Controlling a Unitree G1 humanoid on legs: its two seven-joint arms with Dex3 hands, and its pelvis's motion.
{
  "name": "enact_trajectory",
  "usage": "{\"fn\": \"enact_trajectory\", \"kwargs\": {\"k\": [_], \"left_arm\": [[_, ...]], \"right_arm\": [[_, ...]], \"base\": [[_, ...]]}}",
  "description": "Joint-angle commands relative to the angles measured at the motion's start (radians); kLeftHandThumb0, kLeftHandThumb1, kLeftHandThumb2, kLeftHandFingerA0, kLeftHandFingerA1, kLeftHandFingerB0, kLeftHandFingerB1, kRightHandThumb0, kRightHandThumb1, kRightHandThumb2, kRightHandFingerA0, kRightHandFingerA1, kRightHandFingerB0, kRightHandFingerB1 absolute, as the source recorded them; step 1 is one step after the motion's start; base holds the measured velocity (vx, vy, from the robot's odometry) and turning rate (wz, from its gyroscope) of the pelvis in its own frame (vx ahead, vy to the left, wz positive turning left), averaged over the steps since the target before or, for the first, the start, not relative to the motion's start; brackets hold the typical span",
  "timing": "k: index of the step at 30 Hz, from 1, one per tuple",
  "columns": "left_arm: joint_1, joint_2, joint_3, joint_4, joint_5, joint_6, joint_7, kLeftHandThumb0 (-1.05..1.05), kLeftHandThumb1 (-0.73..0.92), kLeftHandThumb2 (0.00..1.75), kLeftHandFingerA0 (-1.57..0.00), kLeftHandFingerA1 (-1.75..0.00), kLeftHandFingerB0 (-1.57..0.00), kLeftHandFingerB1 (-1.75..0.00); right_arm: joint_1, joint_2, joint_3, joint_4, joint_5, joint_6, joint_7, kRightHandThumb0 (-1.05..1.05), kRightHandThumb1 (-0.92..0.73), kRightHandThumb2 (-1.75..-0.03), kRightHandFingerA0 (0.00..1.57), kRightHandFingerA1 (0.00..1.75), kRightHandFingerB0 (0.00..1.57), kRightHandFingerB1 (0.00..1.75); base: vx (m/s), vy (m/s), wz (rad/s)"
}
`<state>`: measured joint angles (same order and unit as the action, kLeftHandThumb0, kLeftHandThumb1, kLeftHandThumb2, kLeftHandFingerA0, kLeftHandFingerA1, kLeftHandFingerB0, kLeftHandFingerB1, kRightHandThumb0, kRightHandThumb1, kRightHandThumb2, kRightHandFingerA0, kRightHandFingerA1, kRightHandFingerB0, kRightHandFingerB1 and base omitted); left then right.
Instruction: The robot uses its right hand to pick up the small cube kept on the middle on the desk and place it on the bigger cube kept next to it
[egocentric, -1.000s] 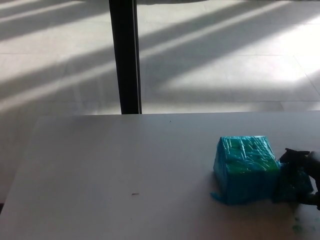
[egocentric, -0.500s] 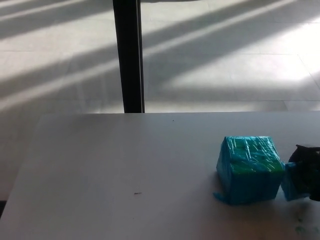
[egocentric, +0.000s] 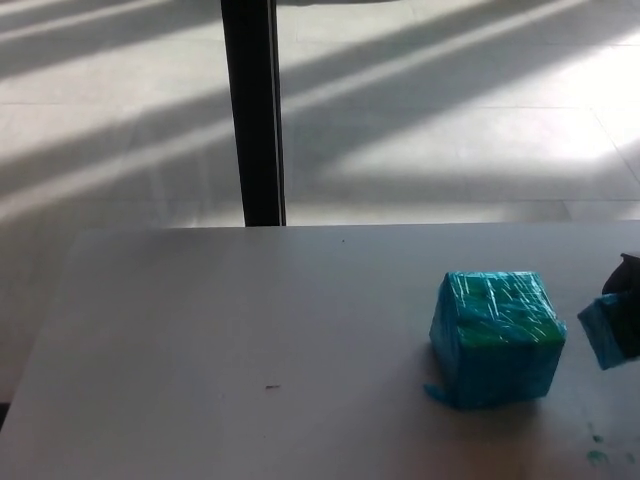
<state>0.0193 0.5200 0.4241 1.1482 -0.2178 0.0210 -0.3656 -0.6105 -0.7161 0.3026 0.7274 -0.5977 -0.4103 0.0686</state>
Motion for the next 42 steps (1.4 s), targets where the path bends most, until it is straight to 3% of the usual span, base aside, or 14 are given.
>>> {"fn": "enact_trajectory", "kwargs": {"k": [1,2,5,7,9,11,16,22,27,28,29,34,37,42], "left_arm": [[0.008,0.027,0.005,0.005,-0.006,-0.012,-0.007,-0.73,0.7,0.61,-0.45,-0.55,-0.45,-0.39],[0.008,0.027,0.01,0.006,-0.011,-0.012,-0.012,-0.73,0.69,0.61,-0.45,-0.56,-0.45,-0.4],[0.008,0.022,0.028,0.006,-0.025,0.004,-0.011,-0.7,0.69,0.61,-0.44,-0.57,-0.45,-0.41],[0.008,0.023,0.025,0.009,-0.016,-0.003,-0.007,-0.7,0.7,0.61,-0.45,-0.55,-0.45,-0.4],[0.016,0.021,0.025,0.003,-0.013,-0.013,-0.008,-0.71,0.7,0.61,-0.46,-0.56,-0.45,-0.41],[0.018,0.021,0.026,0.0,-0.014,-0.007,-0.01,-0.71,0.7,0.61,-0.45,-0.54,-0.43,-0.39],[0.017,0.024,0.028,0.005,-0.016,-0.002,-0.017,-0.72,0.69,0.61,-0.43,-0.55,-0.42,-0.4],[0.008,0.024,0.032,0.016,-0.017,0.006,-0.009,-0.71,0.69,0.61,-0.45,-0.56,-0.46,-0.41],[0.013,0.023,0.031,0.014,-0.016,-0.001,-0.017,-0.71,0.69,0.61,-0.43,-0.55,-0.43,-0.4],[0.014,0.025,0.029,0.015,-0.015,-0.001,-0.024,-0.72,0.7,0.61,-0.42,-0.54,-0.41,-0.39],[0.017,0.023,0.027,0.01,-0.011,-0.009,-0.013,-0.72,0.69,0.61,-0.46,-0.55,-0.43,-0.4],[0.014,0.024,0.024,0.01,-0.007,0.0,-0.003,-0.72,0.69,0.61,-0.46,-0.56,-0.45,-0.4],[0.003,0.023,0.021,0.018,-0.006,-0.004,-0.008,-0.72,0.68,0.61,-0.45,-0.55,-0.44,-0.4],[0.004,0.025,0.021,0.009,-0.007,0.001,-0.006,-0.72,0.69,0.61,-0.47,-0.56,-0.46,-0.4]], "right_arm": [[-0.042,-0.03,-0.025,-0.023,0.027,-0.022,0.05,-0.28,-0.72,-0.64,0.84,1.64,0.73,1.32],[-0.052,-0.032,-0.029,-0.041,0.032,-0.008,0.074,-0.25,-0.78,-0.67,0.76,1.65,0.71,1.28],[-0.093,-0.027,-0.039,-0.073,0.038,0.018,0.106,-0.21,-0.71,-0.67,0.89,1.66,0.73,1.36],[-0.104,-0.026,-0.046,-0.083,0.048,0.022,0.132,-0.21,-0.72,-0.73,0.82,1.66,0.73,1.32],[-0.142,-0.024,-0.057,-0.1,0.086,0.035,0.215,-0.22,-0.69,-0.9,0.85,1.55,0.83,1.1],[-0.158,-0.023,-0.064,-0.113,0.103,0.036,0.247,-0.22,-0.67,-0.97,0.9,1.48,0.86,1.04],[-0.187,-0.017,-0.078,-0.181,0.13,0.066,0.311,-0.2,-0.67,-0.91,0.87,1.54,0.85,0.99],[-0.192,-0.001,-0.075,-0.238,0.151,0.077,0.369,-0.19,-0.66,-0.92,0.91,1.43,0.87,0.99],[-0.185,0.02,-0.033,-0.302,0.133,0.074,0.431,-0.19,-0.71,-0.82,0.83,1.64,0.81,1.11],[-0.185,0.025,-0.027,-0.304,0.135,0.07,0.437,-0.2,-0.69,-0.77,0.84,1.63,0.83,1.06],[-0.187,0.03,-0.017,-0.316,0.131,0.081,0.454,-0.22,-0.68,-0.78,0.88,1.47,0.87,0.9],[-0.19,0.049,0.005,-0.338,0.119,0.098,0.478,-0.21,-0.68,-0.73,0.84,1.56,0.83,1.04],[-0.189,0.051,0.015,-0.366,0.106,0.136,0.506,-0.21,-0.65,-0.72,0.86,1.48,0.84,0.85],[-0.193,0.058,0.025,-0.333,0.102,0.12,0.506,-0.21,-0.64,-0.78,0.9,1.38,0.88,0.85]], "base": [[0.0,0.0,0.0],[0.0,0.0,0.0],[0.0,0.0,0.0],[0.0,0.0,0.0],[0.0,0.0,0.0],[0.0,0.0,0.0],[0.0,0.0,0.0],[0.0,0.0,0.0],[0.0,0.0,0.0],[0.0,0.0,0.0],[0.0,0.0,0.0],[0.0,0.0,0.0],[0.0,0.0,0.0],[0.0,0.0,0.0]]}}
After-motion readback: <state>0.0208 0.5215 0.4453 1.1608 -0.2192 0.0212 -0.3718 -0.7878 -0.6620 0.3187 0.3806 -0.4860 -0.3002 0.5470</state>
